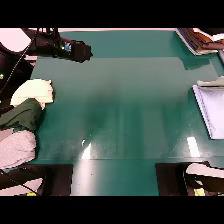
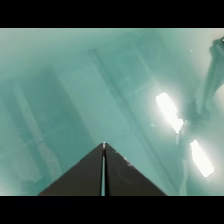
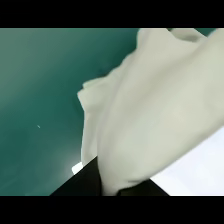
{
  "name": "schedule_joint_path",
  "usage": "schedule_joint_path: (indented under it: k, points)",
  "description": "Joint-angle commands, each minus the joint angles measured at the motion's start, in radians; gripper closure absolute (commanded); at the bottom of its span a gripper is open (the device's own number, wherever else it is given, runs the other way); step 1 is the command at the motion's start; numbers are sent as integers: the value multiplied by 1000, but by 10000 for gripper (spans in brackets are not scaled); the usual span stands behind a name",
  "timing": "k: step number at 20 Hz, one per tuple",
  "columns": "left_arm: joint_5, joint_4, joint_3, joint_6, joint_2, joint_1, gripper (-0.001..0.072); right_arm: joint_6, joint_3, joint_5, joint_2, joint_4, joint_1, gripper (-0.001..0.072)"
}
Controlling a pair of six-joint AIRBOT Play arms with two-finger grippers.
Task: Fold the shirts.
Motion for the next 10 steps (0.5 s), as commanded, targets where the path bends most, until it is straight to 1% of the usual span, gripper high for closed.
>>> schedule_joint_path:
  k: [1, 2, 4, 5, 8, 10]
  points:
    - [-2, 1, 0, 7, 1, 0, 681, 27, 0, 116, 20, -104, -1, 683]
    - [-3, 0, 0, 23, 1, 0, 681, 31, -6, 137, 21, -113, -1, 571]
    - [-6, 0, 0, 28, 1, 0, 682, 31, -47, 159, 32, -130, -1, 156]
    - [-7, 0, 0, 28, 1, 0, 681, 31, -76, 166, 40, -131, -1, 79]
    - [-6, 0, 0, 28, 1, 0, 681, 30, -140, 183, 60, -127, -1, 81]
    - [-6, 0, 0, 28, 1, 0, 681, 30, -145, 167, 80, -118, 26, 88]
